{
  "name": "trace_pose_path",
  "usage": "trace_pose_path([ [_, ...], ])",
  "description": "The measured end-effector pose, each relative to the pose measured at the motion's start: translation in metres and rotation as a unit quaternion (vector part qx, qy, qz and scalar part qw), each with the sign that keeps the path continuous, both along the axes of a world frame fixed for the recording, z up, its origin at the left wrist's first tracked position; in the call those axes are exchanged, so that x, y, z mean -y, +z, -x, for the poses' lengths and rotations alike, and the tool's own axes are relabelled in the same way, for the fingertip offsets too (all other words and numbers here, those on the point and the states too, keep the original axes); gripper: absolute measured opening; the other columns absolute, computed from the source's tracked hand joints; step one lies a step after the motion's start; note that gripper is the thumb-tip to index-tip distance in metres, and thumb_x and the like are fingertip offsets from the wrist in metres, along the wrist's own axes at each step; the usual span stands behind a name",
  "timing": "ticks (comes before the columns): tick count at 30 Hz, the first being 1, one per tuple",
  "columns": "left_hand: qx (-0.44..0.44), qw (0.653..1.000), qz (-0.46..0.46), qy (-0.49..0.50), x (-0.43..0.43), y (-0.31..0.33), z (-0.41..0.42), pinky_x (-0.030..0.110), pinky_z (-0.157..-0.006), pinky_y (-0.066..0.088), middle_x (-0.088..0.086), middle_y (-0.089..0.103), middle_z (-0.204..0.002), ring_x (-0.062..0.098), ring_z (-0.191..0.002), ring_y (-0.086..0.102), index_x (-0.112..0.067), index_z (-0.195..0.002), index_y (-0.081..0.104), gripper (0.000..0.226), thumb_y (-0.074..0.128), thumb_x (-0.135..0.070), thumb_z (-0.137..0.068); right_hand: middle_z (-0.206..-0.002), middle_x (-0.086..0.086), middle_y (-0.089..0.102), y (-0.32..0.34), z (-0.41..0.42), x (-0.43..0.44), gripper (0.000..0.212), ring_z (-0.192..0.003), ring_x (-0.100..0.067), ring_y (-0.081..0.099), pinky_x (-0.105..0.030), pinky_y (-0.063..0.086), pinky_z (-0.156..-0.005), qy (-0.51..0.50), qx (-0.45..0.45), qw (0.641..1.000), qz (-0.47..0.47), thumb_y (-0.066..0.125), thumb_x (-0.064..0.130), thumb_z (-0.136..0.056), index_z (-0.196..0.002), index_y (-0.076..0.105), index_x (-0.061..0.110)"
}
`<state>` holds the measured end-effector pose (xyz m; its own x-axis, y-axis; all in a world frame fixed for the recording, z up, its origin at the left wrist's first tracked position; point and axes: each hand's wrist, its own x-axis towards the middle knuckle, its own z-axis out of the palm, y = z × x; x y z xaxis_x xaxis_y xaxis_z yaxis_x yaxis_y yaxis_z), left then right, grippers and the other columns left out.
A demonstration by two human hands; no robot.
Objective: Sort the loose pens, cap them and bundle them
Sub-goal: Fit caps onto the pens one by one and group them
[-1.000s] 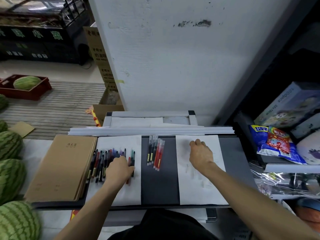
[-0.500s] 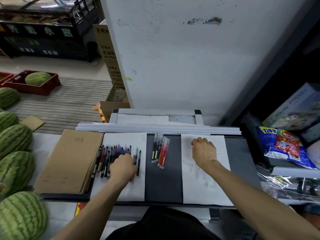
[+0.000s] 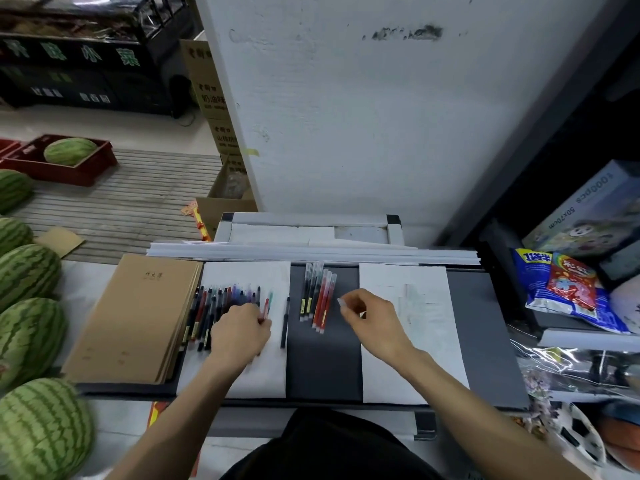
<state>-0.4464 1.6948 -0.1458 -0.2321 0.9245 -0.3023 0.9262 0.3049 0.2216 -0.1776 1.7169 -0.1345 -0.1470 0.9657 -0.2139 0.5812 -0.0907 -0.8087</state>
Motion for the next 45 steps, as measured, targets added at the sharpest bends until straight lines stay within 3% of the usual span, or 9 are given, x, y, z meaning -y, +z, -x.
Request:
trace_pose_path([
  [7, 0.203, 0.963, -0.095, -0.148, 0.022, 0.056, -0.019, 0.033, -0.054, 0.042, -0.006, 0.058, -0.063, 0.016, -0.053, 0.054, -0.032, -0.082, 0.046, 0.024, 0.052, -0.028, -0.105, -0.093, -0.003, 0.076, 0.055, 0.0, 0.012, 0.008, -0.082, -0.015, 0.071, -0.02, 0.054, -0.077, -0.025, -0.223, 0.973, 0.055, 0.067, 0.019, -0.101, -0.104, 0.075, 0.02],
  [12, 0.247, 0.932, -0.143, -0.223, 0.034, 0.082, -0.031, 0.036, -0.064, 0.049, -0.013, 0.056, -0.085, 0.012, -0.072, 0.057, -0.037, -0.107, 0.053, 0.013, 0.042, -0.043, -0.109, -0.077, 0.006, 0.066, 0.082, -0.006, 0.018, 0.014, -0.073, -0.011, 0.06, -0.021, 0.051, -0.073, 0.026, -0.232, 0.972, 0.037, 0.068, 0.018, -0.101, -0.105, 0.078, 0.026],
  [16, 0.215, 0.934, -0.158, -0.238, 0.033, 0.089, -0.032, 0.038, -0.067, 0.051, -0.015, 0.057, -0.088, 0.008, -0.072, 0.056, -0.04, -0.116, 0.052, 0.017, 0.038, -0.046, -0.11, -0.067, 0.018, 0.06, 0.092, -0.012, 0.015, 0.016, -0.071, -0.012, 0.055, -0.018, 0.046, -0.069, 0.045, -0.183, 0.982, 0.001, 0.068, 0.019, -0.101, -0.104, 0.078, 0.031],
  [20, 0.158, 0.94, -0.172, -0.247, 0.032, 0.093, -0.031, 0.038, -0.066, 0.055, -0.018, 0.062, -0.095, 0.006, -0.073, 0.059, -0.042, -0.124, 0.053, 0.028, 0.032, -0.053, -0.109, -0.077, 0.012, 0.067, 0.096, -0.013, 0.009, 0.014, -0.08, -0.028, 0.06, -0.031, 0.048, -0.074, 0.051, -0.157, 0.986, -0.01, 0.069, 0.02, -0.1, -0.104, 0.078, 0.03],
  [28, 0.112, 0.936, -0.197, -0.268, 0.031, 0.1, -0.035, 0.036, -0.056, 0.053, -0.02, 0.065, -0.096, 0.007, -0.072, 0.062, -0.042, -0.127, 0.058, 0.035, 0.033, -0.054, -0.107, -0.089, 0.01, 0.071, 0.094, -0.003, 0.011, 0.014, -0.082, -0.006, 0.062, -0.013, 0.043, -0.074, 0.099, -0.126, 0.987, -0.018, 0.073, 0.012, -0.096, -0.102, 0.081, 0.022],
  [35, 0.063, 0.924, -0.246, -0.287, 0.031, 0.095, -0.047, 0.038, -0.044, 0.046, -0.009, 0.064, -0.081, 0.02, -0.059, 0.059, -0.03, -0.118, 0.07, 0.037, 0.037, -0.043, -0.107, -0.08, 0.004, 0.077, 0.08, 0.008, 0.013, 0.021, -0.08, -0.026, 0.068, -0.044, 0.056, -0.079, 0.043, -0.111, 0.993, -0.009, 0.069, 0.006, -0.095, -0.088, 0.081, 0.022],
  [39, 0.052, 0.928, -0.229, -0.289, 0.032, 0.087, -0.052, 0.038, -0.047, 0.046, -0.006, 0.064, -0.079, 0.021, -0.059, 0.058, -0.028, -0.113, 0.071, 0.043, 0.032, -0.046, -0.107, -0.069, 0.01, 0.074, 0.076, 0.009, 0.012, 0.026, -0.066, -0.004, 0.065, -0.017, 0.049, -0.066, 0.04, -0.116, 0.992, 0.023, 0.065, 0.001, -0.095, -0.081, 0.081, 0.016],
  [43, 0.079, 0.932, -0.224, -0.273, 0.031, 0.082, -0.051, 0.041, -0.053, 0.051, -0.007, 0.068, -0.084, 0.022, -0.066, 0.064, -0.027, -0.115, 0.071, 0.045, 0.031, -0.046, -0.108, -0.06, 0.015, 0.065, 0.073, 0.012, 0.005, 0.026, -0.06, 0.0, 0.055, -0.016, 0.043, -0.062, 0.028, -0.103, 0.993, 0.057, 0.065, 0.005, -0.096, -0.079, 0.081, 0.017],
  [45, 0.129, 0.936, -0.221, -0.24, 0.029, 0.082, -0.052, 0.041, -0.062, 0.055, -0.011, 0.072, -0.092, 0.017, -0.074, 0.067, -0.029, -0.118, 0.071, 0.034, 0.041, -0.042, -0.109, -0.062, 0.012, 0.064, 0.072, 0.014, 0.006, 0.026, -0.058, -0.003, 0.053, -0.018, 0.041, -0.06, 0.011, -0.191, 0.977, 0.094, 0.067, 0.009, -0.098, -0.077, 0.078, 0.017],
])
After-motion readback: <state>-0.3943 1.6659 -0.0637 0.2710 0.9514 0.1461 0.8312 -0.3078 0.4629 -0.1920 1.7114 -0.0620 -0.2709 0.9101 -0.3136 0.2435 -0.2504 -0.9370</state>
